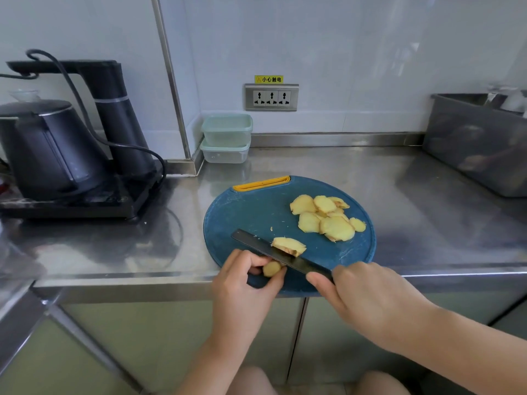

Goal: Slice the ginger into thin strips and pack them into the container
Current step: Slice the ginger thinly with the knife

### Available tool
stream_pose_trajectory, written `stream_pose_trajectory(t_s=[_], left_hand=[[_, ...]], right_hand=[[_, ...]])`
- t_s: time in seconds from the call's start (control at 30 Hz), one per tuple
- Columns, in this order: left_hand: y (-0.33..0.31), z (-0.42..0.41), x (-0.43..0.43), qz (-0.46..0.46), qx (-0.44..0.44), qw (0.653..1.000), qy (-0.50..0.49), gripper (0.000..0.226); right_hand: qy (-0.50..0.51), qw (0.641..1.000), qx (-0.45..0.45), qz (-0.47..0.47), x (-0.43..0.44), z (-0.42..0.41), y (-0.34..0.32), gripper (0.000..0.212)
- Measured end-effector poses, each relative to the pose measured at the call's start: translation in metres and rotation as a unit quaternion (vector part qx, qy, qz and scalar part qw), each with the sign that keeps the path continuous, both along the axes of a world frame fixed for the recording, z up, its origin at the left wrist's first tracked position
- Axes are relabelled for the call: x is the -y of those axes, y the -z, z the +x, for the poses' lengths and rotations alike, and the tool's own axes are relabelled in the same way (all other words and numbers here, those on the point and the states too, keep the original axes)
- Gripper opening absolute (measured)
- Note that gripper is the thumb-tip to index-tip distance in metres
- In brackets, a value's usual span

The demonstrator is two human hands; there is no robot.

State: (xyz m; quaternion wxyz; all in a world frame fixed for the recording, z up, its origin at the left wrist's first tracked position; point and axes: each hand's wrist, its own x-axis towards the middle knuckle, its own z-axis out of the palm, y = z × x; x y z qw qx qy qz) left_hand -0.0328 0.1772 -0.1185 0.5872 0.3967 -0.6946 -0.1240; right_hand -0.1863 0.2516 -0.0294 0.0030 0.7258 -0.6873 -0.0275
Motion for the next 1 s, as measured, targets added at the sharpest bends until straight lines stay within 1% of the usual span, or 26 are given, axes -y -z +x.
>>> stream_pose_trajectory(t_s=[0.13, 0.3, 0.43, 0.5, 0.53, 0.57, 0.6, 0.63, 0.7, 0.73, 0.77, 0.8, 0.83, 0.87, 0.9, 0.93, 0.97, 1.0], left_hand=[[0.001, 0.001, -0.001, -0.012, 0.012, 1.000, -0.005, 0.030], [0.002, -0.001, -0.001, -0.019, 0.008, 1.000, -0.008, 0.026], [0.003, 0.000, -0.001, -0.020, 0.000, 1.000, -0.008, 0.020], [0.004, 0.000, 0.000, -0.022, -0.002, 1.000, -0.007, 0.020], [0.005, 0.000, 0.001, -0.022, 0.000, 1.000, -0.009, 0.023], [0.005, 0.001, 0.001, -0.020, 0.003, 1.000, -0.011, 0.026], [0.005, 0.000, 0.000, -0.016, 0.005, 1.000, -0.013, 0.029], [0.005, 0.000, 0.000, -0.011, 0.005, 1.000, -0.014, 0.031], [0.004, -0.001, 0.000, -0.002, -0.002, 1.000, -0.017, 0.032], [0.003, -0.002, -0.001, 0.000, -0.003, 1.000, -0.017, 0.032], [0.003, -0.002, 0.000, 0.000, -0.003, 1.000, -0.016, 0.032], [0.003, -0.003, -0.001, 0.000, -0.003, 1.000, -0.014, 0.032], [0.003, -0.003, -0.001, 0.002, -0.004, 1.000, -0.012, 0.032], [0.003, -0.003, -0.002, 0.004, -0.005, 1.000, -0.009, 0.031], [0.002, -0.004, -0.002, 0.005, -0.006, 1.000, -0.007, 0.031], [0.002, -0.004, -0.003, 0.008, -0.005, 1.000, -0.004, 0.030], [0.002, -0.004, -0.003, 0.013, -0.004, 1.000, -0.003, 0.031], [0.001, -0.005, -0.003, 0.017, -0.001, 1.000, -0.002, 0.031]], right_hand=[[0.001, 1.000, -0.011, -0.004, -0.004, 0.002, 0.003, 0.057], [0.003, 1.000, -0.008, 0.000, 0.003, -0.001, 0.002, 0.066], [-0.002, 1.000, -0.015, 0.014, 0.020, 0.014, 0.000, 0.061], [-0.015, 1.000, -0.026, 0.000, 0.035, 0.022, -0.002, 0.056], [-0.015, 1.000, -0.012, -0.016, 0.043, 0.023, -0.001, 0.052], [0.002, 1.000, 0.024, -0.018, 0.052, 0.023, 0.002, 0.043], [0.028, 0.998, 0.055, 0.002, 0.058, 0.021, 0.004, 0.033], [0.064, 0.994, 0.079, 0.038, 0.059, 0.017, 0.003, 0.033], [0.084, 0.988, 0.119, 0.045, 0.061, -0.002, 0.007, 0.036], [0.086, 0.985, 0.148, 0.034, 0.057, -0.013, 0.008, 0.043], [0.098, 0.978, 0.183, 0.021, 0.051, -0.021, 0.007, 0.059], [0.123, 0.968, 0.216, 0.014, 0.047, -0.030, 0.007, 0.069], [0.168, 0.950, 0.263, 0.011, 0.044, -0.034, 0.007, 0.068], [0.209, 0.933, 0.291, 0.025, 0.044, -0.037, 0.005, 0.057], [0.251, 0.908, 0.329, 0.058, 0.047, -0.040, 0.001, 0.046], [0.271, 0.875, 0.389, 0.097, 0.049, -0.043, -0.005, 0.046], [0.261, 0.842, 0.448, 0.149, 0.053, -0.046, -0.014, 0.052], [0.261, 0.808, 0.499, 0.172, 0.057, -0.050, -0.022, 0.056]])
